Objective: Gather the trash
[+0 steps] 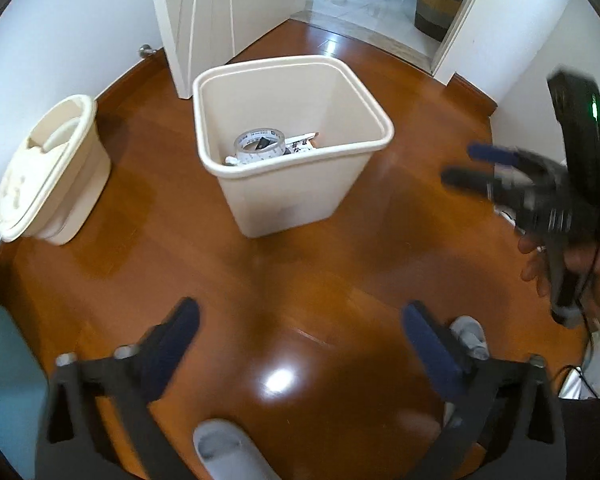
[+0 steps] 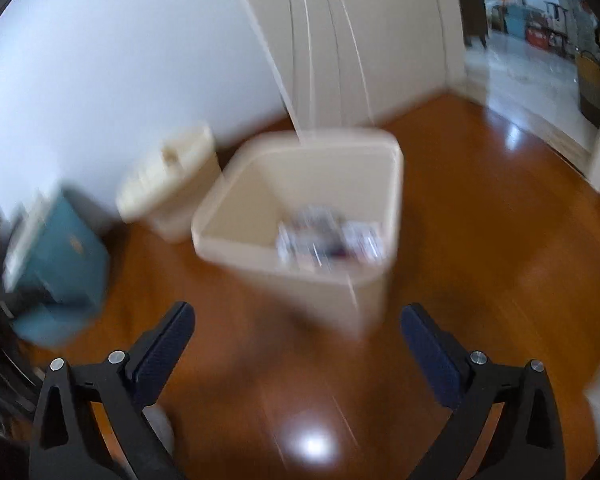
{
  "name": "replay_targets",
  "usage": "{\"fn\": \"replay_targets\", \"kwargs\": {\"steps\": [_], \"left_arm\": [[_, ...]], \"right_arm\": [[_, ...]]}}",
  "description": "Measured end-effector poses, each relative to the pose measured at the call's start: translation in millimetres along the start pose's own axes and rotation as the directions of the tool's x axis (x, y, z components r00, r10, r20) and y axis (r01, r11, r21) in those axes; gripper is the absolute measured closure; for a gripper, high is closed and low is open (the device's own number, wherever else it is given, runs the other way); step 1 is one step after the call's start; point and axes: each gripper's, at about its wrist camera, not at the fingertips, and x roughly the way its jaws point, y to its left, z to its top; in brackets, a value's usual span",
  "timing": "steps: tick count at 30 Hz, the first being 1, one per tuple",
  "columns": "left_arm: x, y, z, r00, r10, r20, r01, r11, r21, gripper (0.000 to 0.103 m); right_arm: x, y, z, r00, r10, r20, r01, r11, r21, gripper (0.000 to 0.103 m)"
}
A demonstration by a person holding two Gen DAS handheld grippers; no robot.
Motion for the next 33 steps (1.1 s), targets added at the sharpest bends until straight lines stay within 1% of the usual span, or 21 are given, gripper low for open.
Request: {"fn": "replay_targets", "kwargs": {"steps": [1,2,4,5,6,8,9,11,12,14,18,21,24,26,27,29,31,33], "left_arm": [[-14,-6,-5,1.000,-0.013,-0.007,0.013,1.000,0.003,0.000],[-33,-17,-11,1.000,-0.016,-0.005,0.016,1.000,0.025,0.000],[-65,-36,-22,0.999,0.010,0.040,-0.013,0.997,0.073,0.000],[-82,-46,-27,0.997,0.023,0.070,-0.029,0.995,0.092,0.000],[-104,-58,-35,0.994,0.028,0.107,-0.038,0.995,0.091,0.000],[-137,-75,-50,0.986,0.020,0.163,-0.031,0.997,0.066,0.000],[-149,-81,-58,0.983,0.028,0.184,-0.039,0.998,0.056,0.000],[-174,-96,-79,0.973,0.044,0.225,-0.052,0.998,0.029,0.000],[-181,-101,-88,0.970,0.050,0.238,-0.057,0.998,0.020,0.000],[-195,-113,-109,0.963,0.076,0.258,-0.081,0.997,0.009,0.000],[-212,-137,-155,0.953,0.111,0.281,-0.124,0.992,0.028,0.000],[-220,-146,-191,0.947,0.128,0.295,-0.142,0.990,0.026,0.000],[-226,-144,-219,0.949,0.110,0.296,-0.108,0.994,-0.024,0.000],[-228,-143,-234,0.945,0.118,0.305,-0.105,0.993,-0.058,0.000],[-229,-142,-241,0.945,0.123,0.304,-0.106,0.992,-0.073,0.000],[-225,-140,-254,0.949,0.124,0.290,-0.101,0.991,-0.092,0.000],[-222,-139,-262,0.952,0.140,0.271,-0.120,0.989,-0.091,0.000],[-223,-136,-267,0.947,0.165,0.274,-0.145,0.985,-0.091,0.000]], "right_arm": [[-13,4,-4,1.000,-0.009,-0.008,0.009,1.000,-0.006,0.000],[-29,12,-7,1.000,-0.007,-0.009,0.007,1.000,-0.007,0.000],[-70,23,-9,0.999,0.005,-0.042,-0.006,1.000,-0.028,0.000],[-91,29,-10,0.999,-0.008,-0.033,0.007,0.999,-0.035,0.000],[-114,34,-12,1.000,-0.023,-0.019,0.022,0.999,-0.038,0.000],[-158,48,-20,0.999,-0.040,-0.021,0.039,0.998,-0.050,0.000],[-179,54,-27,0.999,-0.052,-0.006,0.052,0.997,-0.052,0.000],[-221,72,-44,0.994,-0.107,0.015,0.108,0.992,-0.070,0.000],[-233,77,-49,0.993,-0.116,0.019,0.117,0.991,-0.063,0.000],[-267,91,-73,0.994,-0.099,0.048,0.100,0.995,-0.025,0.000],[-313,112,-126,0.991,-0.076,0.110,0.075,0.997,0.013,0.000],[-330,130,-162,0.990,-0.058,0.129,0.059,0.998,-0.006,0.000],[-345,153,-196,0.987,-0.067,0.148,0.077,0.995,-0.065,0.000],[-351,163,-214,0.984,-0.060,0.167,0.078,0.991,-0.105,0.000],[-351,168,-221,0.982,-0.055,0.180,0.077,0.990,-0.117,0.000],[-351,173,-232,0.982,-0.021,0.190,0.043,0.993,-0.114,0.000],[-343,176,-236,0.985,-0.008,0.170,0.024,0.995,-0.093,0.000],[-333,177,-237,0.988,-0.007,0.155,0.019,0.997,-0.077,0.000]]}}
